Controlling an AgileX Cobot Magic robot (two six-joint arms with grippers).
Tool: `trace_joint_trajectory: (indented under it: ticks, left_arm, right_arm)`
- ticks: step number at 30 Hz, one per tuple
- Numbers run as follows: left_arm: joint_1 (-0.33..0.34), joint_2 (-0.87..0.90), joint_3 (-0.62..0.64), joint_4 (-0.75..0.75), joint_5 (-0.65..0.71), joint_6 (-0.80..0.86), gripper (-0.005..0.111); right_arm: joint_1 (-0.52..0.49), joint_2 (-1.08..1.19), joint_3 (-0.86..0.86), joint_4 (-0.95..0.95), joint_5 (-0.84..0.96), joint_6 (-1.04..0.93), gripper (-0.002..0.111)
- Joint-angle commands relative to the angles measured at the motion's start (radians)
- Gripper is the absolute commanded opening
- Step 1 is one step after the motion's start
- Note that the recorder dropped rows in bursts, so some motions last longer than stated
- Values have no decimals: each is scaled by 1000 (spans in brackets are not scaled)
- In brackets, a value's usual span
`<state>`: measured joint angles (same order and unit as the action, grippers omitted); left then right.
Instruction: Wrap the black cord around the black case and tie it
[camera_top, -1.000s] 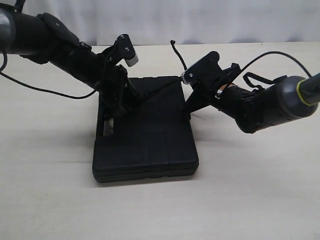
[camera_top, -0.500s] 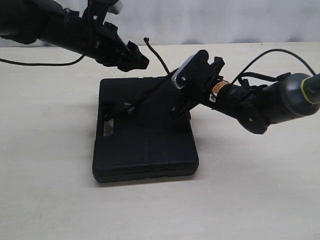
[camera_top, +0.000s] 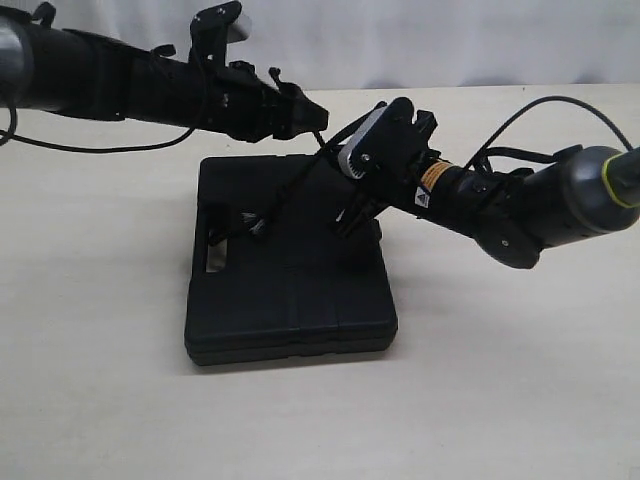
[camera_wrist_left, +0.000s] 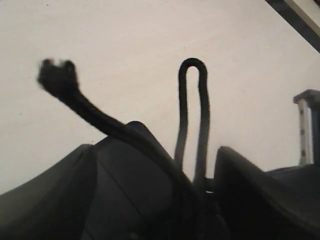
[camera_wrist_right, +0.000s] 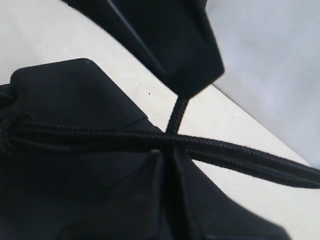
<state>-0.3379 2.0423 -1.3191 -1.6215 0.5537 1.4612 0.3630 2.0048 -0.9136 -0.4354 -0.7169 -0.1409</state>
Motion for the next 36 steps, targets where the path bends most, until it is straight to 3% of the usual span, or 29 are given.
trace_joint_trajectory:
  ticks: [1,7,15,21,26,30,36]
  left_arm:
    - [0,44,-1,-123,-28,130,62]
    - [0,75,-21,-123,102,170,58]
    - [0,75,-21,-123,102,187,-1]
    - [0,75,-21,-123,108,187,0]
    - [2,75,-21,-123,144,187,0]
    - [2,69,-21,-123,154,187,0]
    - [2,32,-21,-111,184,187,0]
  right_arm:
    - [0,-9,1,-98,-27,54,4]
    - [0,-9,1,-131,-41,75,4]
    - [0,-9,1,-129,-35,75,4]
    - [0,-9,1,-183,73,69,5]
    - [0,-29,1,-226,131,67,27]
    - [0,-87,1,-228,299,67,47]
    - [0,-213,1,-195,458,97,51]
